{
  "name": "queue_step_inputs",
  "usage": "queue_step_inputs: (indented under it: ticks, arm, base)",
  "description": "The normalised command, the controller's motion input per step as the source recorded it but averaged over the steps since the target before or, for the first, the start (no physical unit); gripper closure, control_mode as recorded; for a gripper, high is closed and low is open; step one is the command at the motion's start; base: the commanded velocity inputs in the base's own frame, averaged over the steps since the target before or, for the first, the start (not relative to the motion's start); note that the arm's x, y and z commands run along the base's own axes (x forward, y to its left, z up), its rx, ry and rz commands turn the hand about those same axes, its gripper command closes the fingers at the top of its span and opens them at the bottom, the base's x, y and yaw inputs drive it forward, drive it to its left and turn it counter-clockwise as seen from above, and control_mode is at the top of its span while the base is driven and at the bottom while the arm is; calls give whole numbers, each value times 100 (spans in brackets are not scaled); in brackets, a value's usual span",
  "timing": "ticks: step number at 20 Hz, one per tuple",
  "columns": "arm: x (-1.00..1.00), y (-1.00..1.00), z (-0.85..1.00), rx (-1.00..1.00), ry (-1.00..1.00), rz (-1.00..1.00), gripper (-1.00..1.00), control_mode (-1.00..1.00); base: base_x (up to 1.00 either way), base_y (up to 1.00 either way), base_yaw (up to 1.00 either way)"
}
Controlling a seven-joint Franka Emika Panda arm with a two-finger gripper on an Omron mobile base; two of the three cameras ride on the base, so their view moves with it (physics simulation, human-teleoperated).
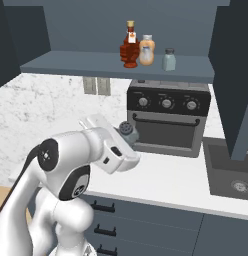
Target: Put the shaker and condiment bottle from the counter next to their counterparts in the cabinet.
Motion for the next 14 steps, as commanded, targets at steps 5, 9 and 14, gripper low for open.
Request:
queue_step_inputs:
  ticks: [5, 9, 14]
  arm:
    - [0, 9, 89, -21, -9, 22, 100, -100]
    - [0, 8, 69, -14, 0, 19, 100, -100]
    - [12, 0, 44, -1, 9, 5, 100, -100]
  base:
    - [0, 0, 0]
    - [0, 0, 0]
    - [0, 0, 0]
